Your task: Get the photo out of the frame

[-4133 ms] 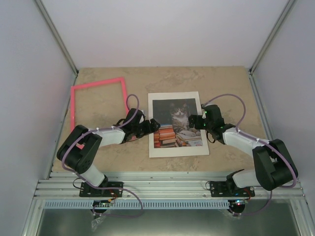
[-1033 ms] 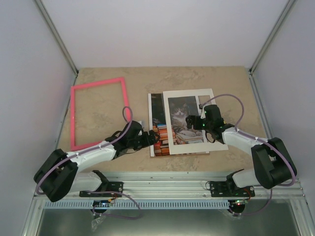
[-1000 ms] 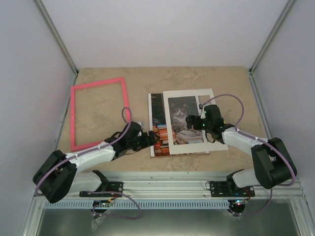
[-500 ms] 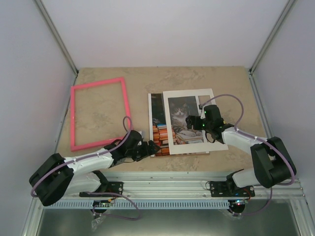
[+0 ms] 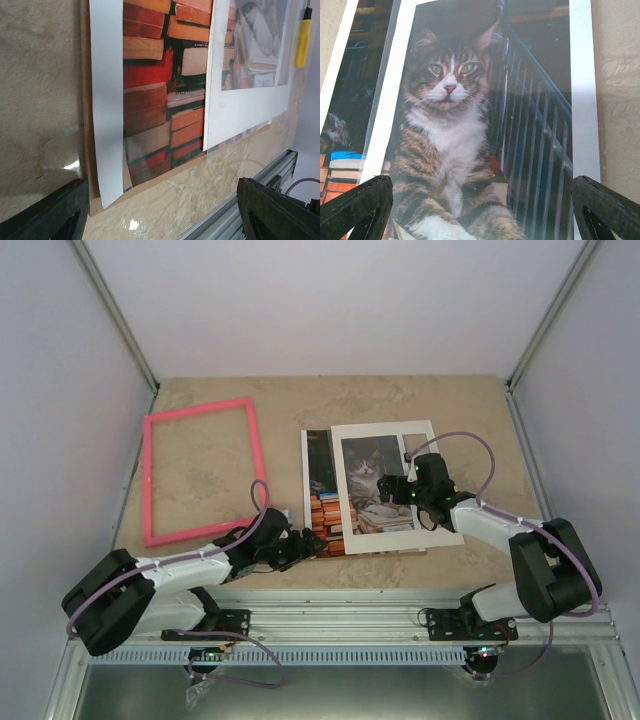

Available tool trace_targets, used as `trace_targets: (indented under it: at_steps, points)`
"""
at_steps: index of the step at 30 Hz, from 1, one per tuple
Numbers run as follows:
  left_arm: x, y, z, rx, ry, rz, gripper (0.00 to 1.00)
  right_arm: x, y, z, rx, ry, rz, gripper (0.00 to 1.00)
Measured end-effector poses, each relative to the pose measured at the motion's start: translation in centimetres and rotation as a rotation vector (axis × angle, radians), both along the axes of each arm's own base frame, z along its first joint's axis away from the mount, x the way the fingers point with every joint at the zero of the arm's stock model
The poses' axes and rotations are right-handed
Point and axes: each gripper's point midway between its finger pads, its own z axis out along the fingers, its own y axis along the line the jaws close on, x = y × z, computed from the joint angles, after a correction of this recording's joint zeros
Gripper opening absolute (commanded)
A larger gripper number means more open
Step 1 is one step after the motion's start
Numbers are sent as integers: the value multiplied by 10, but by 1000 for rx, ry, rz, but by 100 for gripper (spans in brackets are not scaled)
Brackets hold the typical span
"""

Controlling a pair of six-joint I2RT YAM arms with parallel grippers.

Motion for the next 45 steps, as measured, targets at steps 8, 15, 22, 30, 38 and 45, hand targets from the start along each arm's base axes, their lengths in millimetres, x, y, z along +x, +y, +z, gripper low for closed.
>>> trace_targets:
  at_steps: [8, 15, 22, 30, 38, 45]
  points:
    - [1, -1, 7, -17, -14, 9, 82, 0, 0, 0, 2, 1, 2, 98]
    - [2, 0, 12, -26, -25, 20, 82, 0, 0, 0, 2, 1, 2, 98]
    - [0, 0, 6, -20, -7, 21, 81, 0, 0, 0, 2, 1, 2, 97]
    - [-1, -4, 0, -25, 5, 16, 81, 0, 0, 0, 2, 1, 2, 98]
    - [-1, -7, 2, -47, 9, 19, 80, -1, 1, -1, 3, 5, 5, 98]
    - [0, -6, 3, -47, 3, 26, 81, -1, 2, -1, 7, 7, 9, 98]
